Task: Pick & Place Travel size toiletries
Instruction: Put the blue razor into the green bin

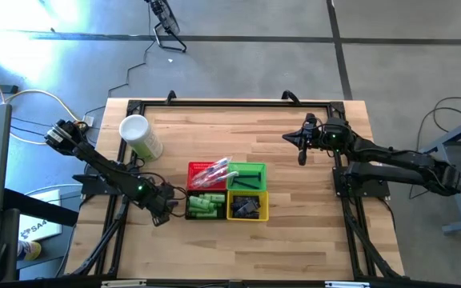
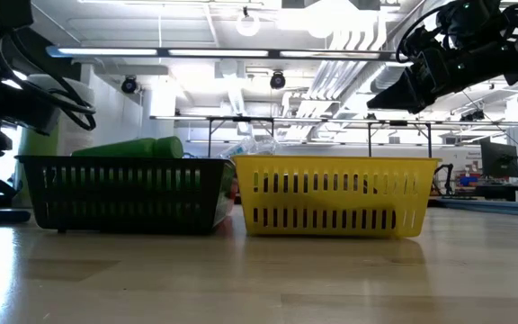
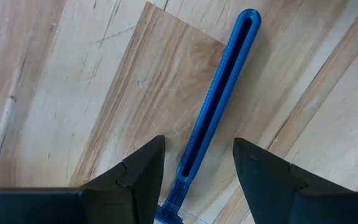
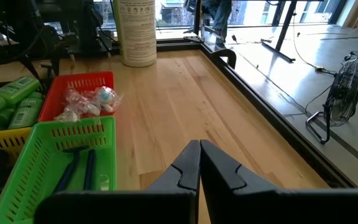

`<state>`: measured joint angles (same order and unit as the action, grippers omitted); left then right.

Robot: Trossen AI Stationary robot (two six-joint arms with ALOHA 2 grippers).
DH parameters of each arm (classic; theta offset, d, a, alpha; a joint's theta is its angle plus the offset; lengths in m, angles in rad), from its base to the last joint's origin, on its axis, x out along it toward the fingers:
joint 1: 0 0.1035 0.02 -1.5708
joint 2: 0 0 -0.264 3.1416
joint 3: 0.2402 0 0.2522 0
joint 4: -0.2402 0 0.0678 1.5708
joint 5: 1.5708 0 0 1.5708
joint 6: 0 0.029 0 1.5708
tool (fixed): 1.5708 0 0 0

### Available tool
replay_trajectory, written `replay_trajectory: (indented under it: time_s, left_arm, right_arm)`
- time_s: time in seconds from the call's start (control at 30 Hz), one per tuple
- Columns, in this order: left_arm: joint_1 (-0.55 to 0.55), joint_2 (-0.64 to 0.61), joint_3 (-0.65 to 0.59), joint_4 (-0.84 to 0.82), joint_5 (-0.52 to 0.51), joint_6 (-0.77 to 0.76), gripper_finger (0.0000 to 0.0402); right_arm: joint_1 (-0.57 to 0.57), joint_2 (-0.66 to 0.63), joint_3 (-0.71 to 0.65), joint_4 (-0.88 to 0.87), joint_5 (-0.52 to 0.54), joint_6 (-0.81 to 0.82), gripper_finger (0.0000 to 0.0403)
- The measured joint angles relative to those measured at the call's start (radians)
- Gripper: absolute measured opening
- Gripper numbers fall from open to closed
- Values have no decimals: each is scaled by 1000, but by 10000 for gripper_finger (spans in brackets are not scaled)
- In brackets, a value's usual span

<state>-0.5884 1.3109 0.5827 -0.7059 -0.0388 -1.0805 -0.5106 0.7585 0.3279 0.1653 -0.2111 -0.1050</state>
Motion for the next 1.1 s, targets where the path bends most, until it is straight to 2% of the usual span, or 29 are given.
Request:
replay_trajectory:
  time_s: [0.27,0.7,1.1]
  left_arm:
    - [-1,2,27,-9,35,-1,186]
    - [0,2,42,-30,29,-31,186]
    - [-1,5,44,-31,33,-209,186]
  right_arm:
    - [0,0,0,0,0,-4,3]
    - [0,0,0,0,0,-23,3]
    - [0,0,0,-1,0,-23,3]
